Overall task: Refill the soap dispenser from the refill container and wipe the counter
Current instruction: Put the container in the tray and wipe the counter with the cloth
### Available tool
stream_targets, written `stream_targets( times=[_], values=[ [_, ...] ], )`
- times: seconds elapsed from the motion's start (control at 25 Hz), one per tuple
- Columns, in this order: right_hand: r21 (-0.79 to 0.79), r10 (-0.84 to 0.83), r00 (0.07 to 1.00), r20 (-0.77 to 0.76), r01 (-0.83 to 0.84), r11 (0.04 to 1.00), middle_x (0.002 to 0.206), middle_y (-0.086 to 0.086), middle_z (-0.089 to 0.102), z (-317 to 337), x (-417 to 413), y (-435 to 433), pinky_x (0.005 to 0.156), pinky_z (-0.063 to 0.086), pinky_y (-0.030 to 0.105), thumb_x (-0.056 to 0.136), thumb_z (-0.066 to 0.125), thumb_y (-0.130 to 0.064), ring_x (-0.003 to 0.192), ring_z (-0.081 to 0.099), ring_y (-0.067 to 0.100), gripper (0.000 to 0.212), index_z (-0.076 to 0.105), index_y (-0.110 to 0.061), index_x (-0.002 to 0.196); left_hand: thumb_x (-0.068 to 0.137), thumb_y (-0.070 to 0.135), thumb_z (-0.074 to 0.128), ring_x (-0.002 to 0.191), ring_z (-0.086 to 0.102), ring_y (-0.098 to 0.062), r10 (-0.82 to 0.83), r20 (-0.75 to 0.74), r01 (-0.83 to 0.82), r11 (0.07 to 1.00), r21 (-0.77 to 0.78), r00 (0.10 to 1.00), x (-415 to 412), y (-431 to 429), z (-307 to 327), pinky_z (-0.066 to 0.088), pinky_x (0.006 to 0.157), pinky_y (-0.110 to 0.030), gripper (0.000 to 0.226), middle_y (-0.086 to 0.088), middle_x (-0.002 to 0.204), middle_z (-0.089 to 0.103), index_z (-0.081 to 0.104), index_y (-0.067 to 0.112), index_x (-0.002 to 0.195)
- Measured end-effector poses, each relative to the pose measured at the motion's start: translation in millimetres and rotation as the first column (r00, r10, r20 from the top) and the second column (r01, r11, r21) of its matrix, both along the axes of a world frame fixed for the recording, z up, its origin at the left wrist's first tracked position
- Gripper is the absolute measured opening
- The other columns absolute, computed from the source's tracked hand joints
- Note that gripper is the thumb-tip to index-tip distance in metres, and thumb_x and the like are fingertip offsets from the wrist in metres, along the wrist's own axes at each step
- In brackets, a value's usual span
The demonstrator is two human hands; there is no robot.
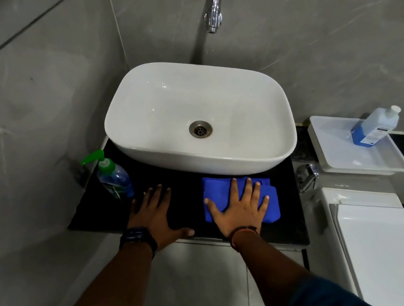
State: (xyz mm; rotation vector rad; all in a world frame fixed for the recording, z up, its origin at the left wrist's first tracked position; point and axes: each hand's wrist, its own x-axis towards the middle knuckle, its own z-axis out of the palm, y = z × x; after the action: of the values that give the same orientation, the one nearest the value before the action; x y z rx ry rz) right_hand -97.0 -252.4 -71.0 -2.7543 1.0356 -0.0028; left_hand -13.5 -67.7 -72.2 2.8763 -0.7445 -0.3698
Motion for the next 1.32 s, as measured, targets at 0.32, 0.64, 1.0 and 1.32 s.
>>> stream_targets(
  times=[0.32,0.64,1.0,1.32],
  values=[
    [0.075,0.258,0.966,0.003,-0.257,0.963,0.158,0.009,0.003,-1.8,24.9,35.9,0.113,-0.012,0.052,0.066,0.021,-0.088,0.143,-0.011,0.026,0.099,0.009,-0.031,0.146,0.042,0.086,0.051,0.143,0.008,-0.018,0.033,-0.037,-0.034,0.999,-0.042,0.999,-0.3,0.0,0.2,0.015,0.114,-0.049,0.132,0.001,0.157,0.011,0.006,0.020,0.147],
    [-0.012,-0.158,0.987,-0.029,0.158,0.987,0.158,0.009,0.004,-4.4,-19.8,-27.8,0.113,-0.007,0.054,0.067,0.014,-0.088,0.143,-0.008,0.029,0.099,0.011,-0.029,0.147,0.045,0.093,0.041,0.143,-0.005,-0.018,0.002,-0.077,0.000,1.000,0.024,0.997,-0.1,2.5,-0.8,0.006,0.114,-0.051,0.129,0.003,0.158,-0.004,0.000,0.024,0.147],
    [0.005,0.156,0.988,0.017,-0.156,0.988,0.157,0.011,0.010,-7.8,20.5,39.2,0.110,-0.013,0.051,0.069,0.019,-0.085,0.143,-0.005,0.029,0.095,0.017,-0.029,0.146,0.042,0.089,0.048,0.143,0.000,-0.019,0.034,-0.074,-0.033,0.999,0.010,0.997,-1.3,-1.4,0.6,0.009,0.112,-0.053,0.131,0.004,0.158,0.002,0.005,0.025,0.147],
    [-0.082,0.108,0.994,-0.021,-0.109,0.991,0.157,0.010,0.007,-6.6,-8.1,-25.5,0.114,-0.006,0.052,0.067,0.010,-0.088,0.143,-0.006,0.028,0.098,0.012,-0.031,0.147,0.043,0.087,0.052,0.143,-0.001,-0.024,0.024,-0.100,-0.019,0.999,0.049,0.995,-0.7,-3.5,2.2,0.011,0.109,-0.062,0.124,0.002,0.157,-0.001,0.003,0.034,0.144]
  ],
)
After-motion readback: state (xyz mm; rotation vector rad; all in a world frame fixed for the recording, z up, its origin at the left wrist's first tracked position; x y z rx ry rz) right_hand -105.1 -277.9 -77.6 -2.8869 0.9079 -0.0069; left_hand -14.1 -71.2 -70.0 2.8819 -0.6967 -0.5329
